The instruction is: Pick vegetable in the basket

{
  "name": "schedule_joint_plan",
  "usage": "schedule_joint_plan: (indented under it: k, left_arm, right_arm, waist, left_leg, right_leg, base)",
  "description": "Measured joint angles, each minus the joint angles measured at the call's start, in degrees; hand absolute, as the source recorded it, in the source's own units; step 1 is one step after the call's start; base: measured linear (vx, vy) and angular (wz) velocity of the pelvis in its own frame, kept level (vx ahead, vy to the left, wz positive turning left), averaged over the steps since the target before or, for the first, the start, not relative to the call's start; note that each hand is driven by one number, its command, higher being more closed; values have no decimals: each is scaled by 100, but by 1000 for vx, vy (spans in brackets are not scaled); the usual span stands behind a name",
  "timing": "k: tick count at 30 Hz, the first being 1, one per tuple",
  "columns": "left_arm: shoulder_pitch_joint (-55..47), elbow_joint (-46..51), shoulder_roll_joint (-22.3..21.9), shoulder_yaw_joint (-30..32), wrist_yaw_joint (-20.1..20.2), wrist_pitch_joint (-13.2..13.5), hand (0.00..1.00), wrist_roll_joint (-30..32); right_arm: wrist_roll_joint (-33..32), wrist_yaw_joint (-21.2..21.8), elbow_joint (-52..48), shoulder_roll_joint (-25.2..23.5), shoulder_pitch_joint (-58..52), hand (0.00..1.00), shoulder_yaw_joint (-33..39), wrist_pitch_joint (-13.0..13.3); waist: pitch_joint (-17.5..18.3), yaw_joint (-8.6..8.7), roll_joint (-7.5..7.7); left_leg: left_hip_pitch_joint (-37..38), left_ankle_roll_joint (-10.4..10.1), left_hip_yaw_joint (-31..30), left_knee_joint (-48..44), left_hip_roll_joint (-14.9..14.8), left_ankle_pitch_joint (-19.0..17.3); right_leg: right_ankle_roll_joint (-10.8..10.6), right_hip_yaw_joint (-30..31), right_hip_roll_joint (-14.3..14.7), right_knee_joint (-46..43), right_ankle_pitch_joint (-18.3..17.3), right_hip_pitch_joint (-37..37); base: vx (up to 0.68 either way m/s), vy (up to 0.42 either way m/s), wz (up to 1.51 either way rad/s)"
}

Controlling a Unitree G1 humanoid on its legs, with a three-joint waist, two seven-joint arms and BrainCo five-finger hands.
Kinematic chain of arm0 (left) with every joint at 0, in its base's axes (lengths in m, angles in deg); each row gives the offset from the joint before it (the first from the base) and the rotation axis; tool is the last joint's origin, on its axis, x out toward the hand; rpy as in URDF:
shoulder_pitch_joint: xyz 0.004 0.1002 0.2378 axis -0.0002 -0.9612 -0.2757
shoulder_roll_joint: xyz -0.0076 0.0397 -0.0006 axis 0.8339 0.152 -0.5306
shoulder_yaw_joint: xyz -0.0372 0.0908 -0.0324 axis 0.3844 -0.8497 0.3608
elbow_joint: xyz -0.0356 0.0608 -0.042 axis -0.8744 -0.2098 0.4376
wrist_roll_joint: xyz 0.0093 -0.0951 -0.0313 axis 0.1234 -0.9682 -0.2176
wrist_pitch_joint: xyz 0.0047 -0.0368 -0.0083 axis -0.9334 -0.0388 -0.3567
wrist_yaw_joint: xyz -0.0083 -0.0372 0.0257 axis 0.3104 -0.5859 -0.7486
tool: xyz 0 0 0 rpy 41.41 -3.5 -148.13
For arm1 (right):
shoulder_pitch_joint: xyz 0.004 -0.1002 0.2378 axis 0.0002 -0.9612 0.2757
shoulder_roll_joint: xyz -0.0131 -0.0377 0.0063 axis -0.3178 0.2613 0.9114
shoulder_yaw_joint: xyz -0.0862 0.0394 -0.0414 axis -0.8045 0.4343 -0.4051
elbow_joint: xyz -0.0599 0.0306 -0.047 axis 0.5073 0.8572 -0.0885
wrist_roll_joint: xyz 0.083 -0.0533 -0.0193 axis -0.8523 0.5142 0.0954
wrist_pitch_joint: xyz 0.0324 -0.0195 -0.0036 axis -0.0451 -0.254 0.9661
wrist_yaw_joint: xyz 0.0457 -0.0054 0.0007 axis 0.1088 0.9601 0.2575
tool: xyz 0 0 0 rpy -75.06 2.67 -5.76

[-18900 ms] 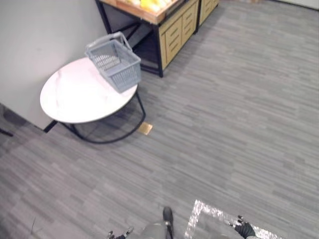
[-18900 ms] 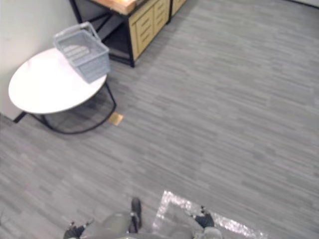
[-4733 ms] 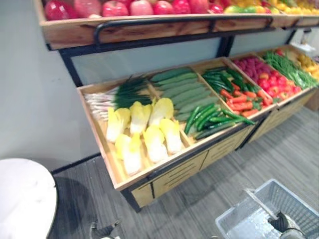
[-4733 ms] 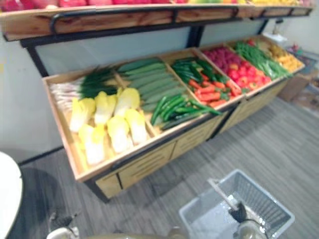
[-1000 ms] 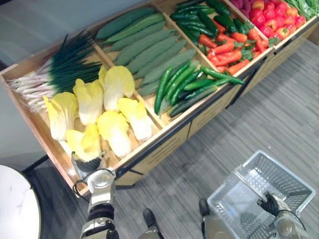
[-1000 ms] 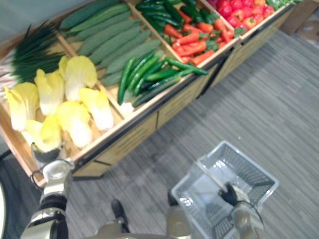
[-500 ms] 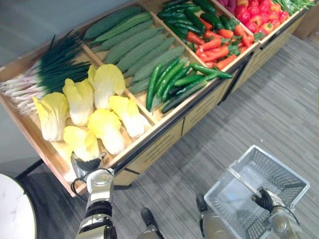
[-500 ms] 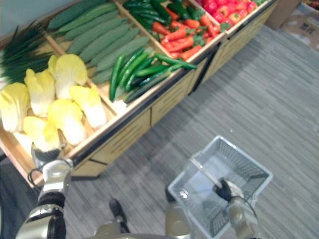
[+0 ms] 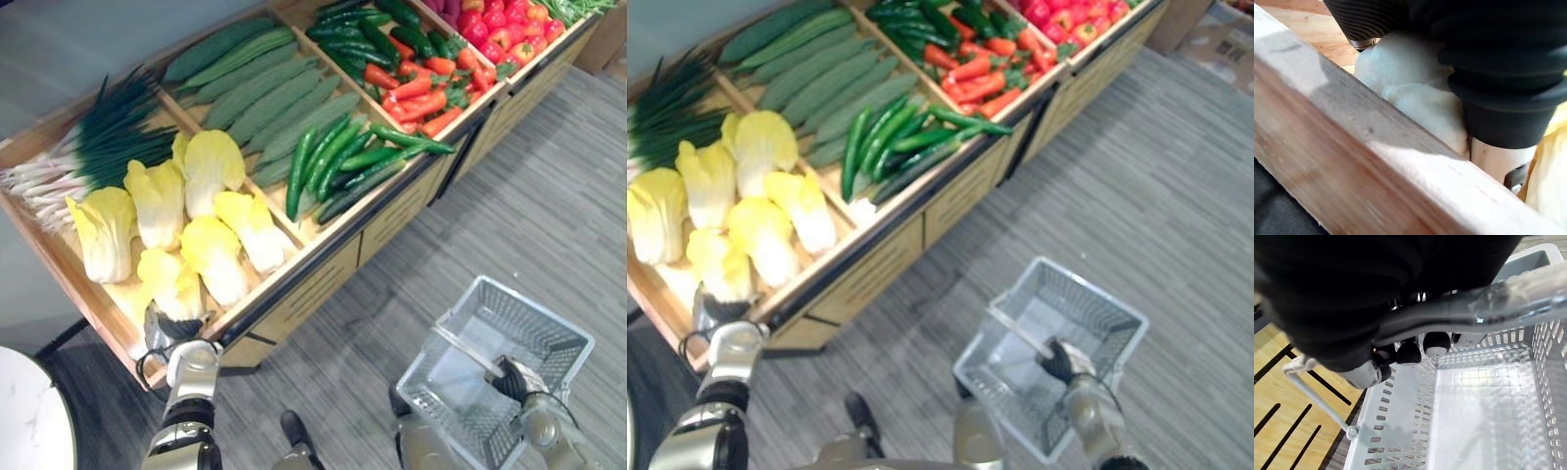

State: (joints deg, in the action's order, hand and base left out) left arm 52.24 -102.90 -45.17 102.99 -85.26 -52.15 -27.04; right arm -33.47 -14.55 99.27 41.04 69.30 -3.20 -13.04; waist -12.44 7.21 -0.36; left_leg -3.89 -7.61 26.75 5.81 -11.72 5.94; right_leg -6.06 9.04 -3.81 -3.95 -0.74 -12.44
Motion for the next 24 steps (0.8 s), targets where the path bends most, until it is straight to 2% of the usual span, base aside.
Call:
schedule_joint_plan:
  k: [1, 9, 24]
  left_arm:
    - [-3, -42, 20, 1, 24, 0, 100, 0]
    - [-4, -478, 313, 101, 419, 2, 100, 52]
    - [5, -549, 397, 113, 453, 2, 100, 176]
  right_arm:
    - [-6, 2, -6, 6, 17, 100, -1, 4]
    - [-43, 175, -19, 288, 273, 100, -100, 52]
    - [-158, 283, -18, 319, 317, 100, -225, 59]
  waist:
    - [0, -7, -6]
    - [-31, -16, -154]
    - [-20, 28, -169]
  left_leg:
    - [0, -4, 23, 2, 0, -4]
    - [-8, -4, 263, 8, 4, -36]
    - [-56, 6, 249, 8, 17, -28]
  right_leg:
    - [-3, 21, 1, 17, 2, -5]
    - [-61, 270, 21, 224, 153, -86]
    - [-73, 259, 1, 296, 229, -87]
  base:
    - [4, -3, -19]
    - [6, -9, -15]
    - [18, -12, 0]
